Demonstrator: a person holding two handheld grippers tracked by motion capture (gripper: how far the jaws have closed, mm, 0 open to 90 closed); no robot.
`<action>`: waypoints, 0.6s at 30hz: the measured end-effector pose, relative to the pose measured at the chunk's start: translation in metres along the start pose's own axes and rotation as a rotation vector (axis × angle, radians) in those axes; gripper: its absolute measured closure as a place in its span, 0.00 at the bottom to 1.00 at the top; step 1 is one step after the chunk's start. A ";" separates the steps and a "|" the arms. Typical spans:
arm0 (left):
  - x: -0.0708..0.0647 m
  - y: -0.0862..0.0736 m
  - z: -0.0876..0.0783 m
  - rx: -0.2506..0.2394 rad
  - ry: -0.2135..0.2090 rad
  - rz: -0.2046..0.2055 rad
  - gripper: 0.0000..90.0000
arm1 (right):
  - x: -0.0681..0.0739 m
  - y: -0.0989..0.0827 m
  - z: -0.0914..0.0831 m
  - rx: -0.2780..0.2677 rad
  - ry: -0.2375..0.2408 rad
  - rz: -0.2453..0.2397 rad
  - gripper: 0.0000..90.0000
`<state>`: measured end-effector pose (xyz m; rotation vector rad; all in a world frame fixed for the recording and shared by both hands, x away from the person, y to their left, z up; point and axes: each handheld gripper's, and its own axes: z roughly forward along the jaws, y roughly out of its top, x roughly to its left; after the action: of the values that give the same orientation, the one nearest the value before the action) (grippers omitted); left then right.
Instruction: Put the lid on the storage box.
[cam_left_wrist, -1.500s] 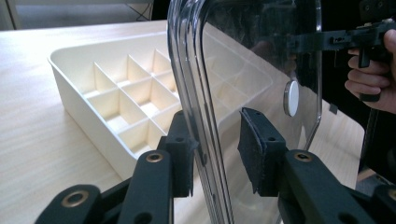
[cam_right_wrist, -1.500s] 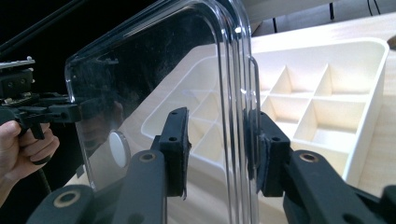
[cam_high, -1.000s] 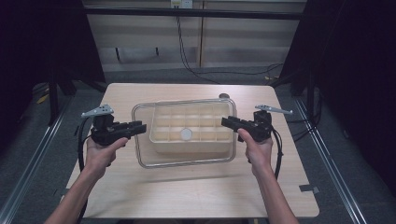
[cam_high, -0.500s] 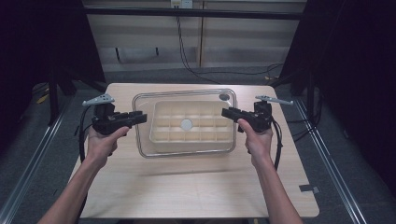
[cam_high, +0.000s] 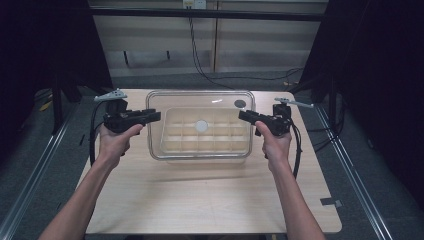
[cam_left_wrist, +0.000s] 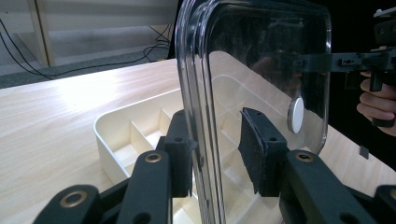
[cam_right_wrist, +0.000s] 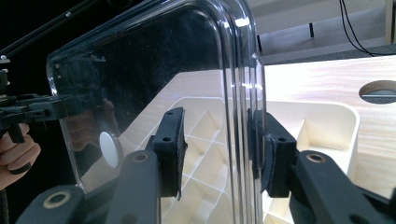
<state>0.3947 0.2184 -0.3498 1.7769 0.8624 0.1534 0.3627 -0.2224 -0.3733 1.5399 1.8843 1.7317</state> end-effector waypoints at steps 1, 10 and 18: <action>0.001 0.001 0.002 -0.004 -0.001 -0.003 0.73 | -0.001 0.001 0.001 -0.001 0.001 0.002 0.65; 0.008 0.006 0.020 0.005 0.014 -0.026 0.72 | -0.014 0.008 0.006 0.001 -0.022 0.008 0.65; 0.016 0.004 0.032 0.032 0.032 -0.034 0.70 | -0.024 0.005 0.014 0.015 -0.035 0.024 0.65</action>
<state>0.4242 0.2028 -0.3634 1.7926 0.9219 0.1475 0.3864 -0.2315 -0.3857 1.5934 1.8740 1.6925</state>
